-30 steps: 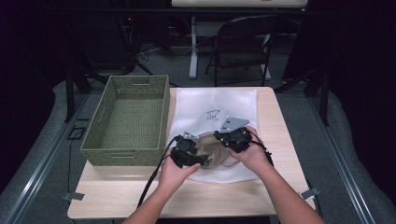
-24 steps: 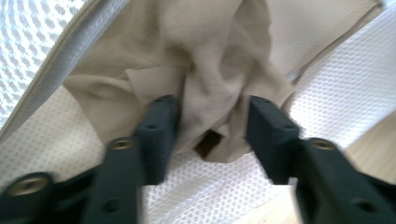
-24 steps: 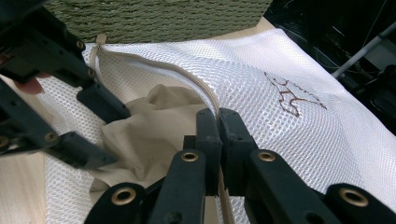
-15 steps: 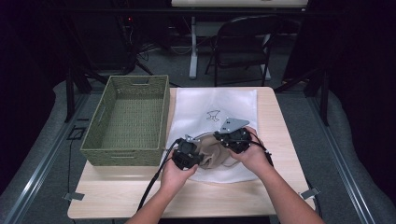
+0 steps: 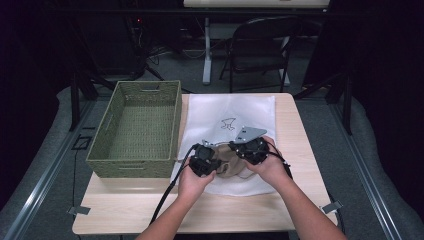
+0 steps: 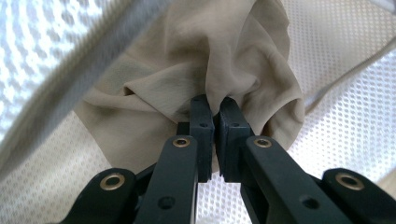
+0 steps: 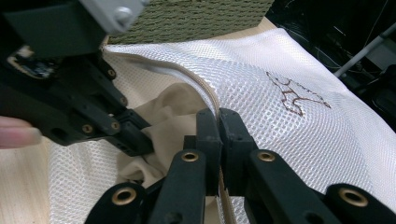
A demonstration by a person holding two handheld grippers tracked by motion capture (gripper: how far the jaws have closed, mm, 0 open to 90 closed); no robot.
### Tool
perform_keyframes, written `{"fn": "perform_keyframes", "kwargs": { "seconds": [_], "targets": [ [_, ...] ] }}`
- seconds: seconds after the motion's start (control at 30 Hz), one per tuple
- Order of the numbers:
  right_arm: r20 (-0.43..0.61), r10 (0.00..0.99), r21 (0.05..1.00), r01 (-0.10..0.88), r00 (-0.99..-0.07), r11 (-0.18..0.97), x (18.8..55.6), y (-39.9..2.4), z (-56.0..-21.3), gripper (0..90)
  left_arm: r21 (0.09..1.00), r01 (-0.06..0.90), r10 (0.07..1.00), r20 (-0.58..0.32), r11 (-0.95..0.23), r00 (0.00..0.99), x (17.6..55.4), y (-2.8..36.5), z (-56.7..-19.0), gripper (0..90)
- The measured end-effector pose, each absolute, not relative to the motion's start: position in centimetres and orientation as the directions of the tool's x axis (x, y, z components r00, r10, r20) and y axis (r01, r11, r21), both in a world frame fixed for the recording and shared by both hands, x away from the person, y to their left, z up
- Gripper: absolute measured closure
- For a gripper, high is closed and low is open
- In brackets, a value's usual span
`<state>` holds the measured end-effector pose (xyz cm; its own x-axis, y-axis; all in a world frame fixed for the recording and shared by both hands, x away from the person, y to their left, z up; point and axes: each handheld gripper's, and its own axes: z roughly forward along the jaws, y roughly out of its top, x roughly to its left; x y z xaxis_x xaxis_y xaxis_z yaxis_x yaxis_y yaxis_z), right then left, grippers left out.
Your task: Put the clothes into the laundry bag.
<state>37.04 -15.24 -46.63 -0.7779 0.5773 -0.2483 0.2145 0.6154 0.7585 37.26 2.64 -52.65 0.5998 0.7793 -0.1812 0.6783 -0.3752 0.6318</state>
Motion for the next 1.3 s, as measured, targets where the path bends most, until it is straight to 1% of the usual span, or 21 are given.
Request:
{"fn": "perform_keyframes", "kwargs": {
  "seconds": [0.37,0.6,1.13,1.3],
  "targets": [
    [-0.246,0.576,0.758,0.216,-0.779,0.615,37.0,-15.3,-46.6,87.4,0.630,0.696,0.791,-0.205,-0.345,0.576,38.4,2.4,-53.0,86.4],
    [-0.243,0.577,0.758,0.218,-0.780,0.614,37.0,-15.4,-46.7,87.4,0.629,0.690,0.785,-0.196,-0.358,0.587,38.2,2.7,-52.7,85.4],
    [-0.239,0.582,0.756,0.228,-0.777,0.614,36.9,-15.6,-47.1,87.0,0.645,0.673,0.760,-0.213,-0.363,0.614,36.6,3.4,-51.9,74.6],
    [-0.242,0.581,0.752,0.228,-0.777,0.618,36.8,-15.7,-47.2,86.9,0.645,0.667,0.750,-0.214,-0.372,0.625,35.9,3.8,-51.7,69.8]
  ]
}}
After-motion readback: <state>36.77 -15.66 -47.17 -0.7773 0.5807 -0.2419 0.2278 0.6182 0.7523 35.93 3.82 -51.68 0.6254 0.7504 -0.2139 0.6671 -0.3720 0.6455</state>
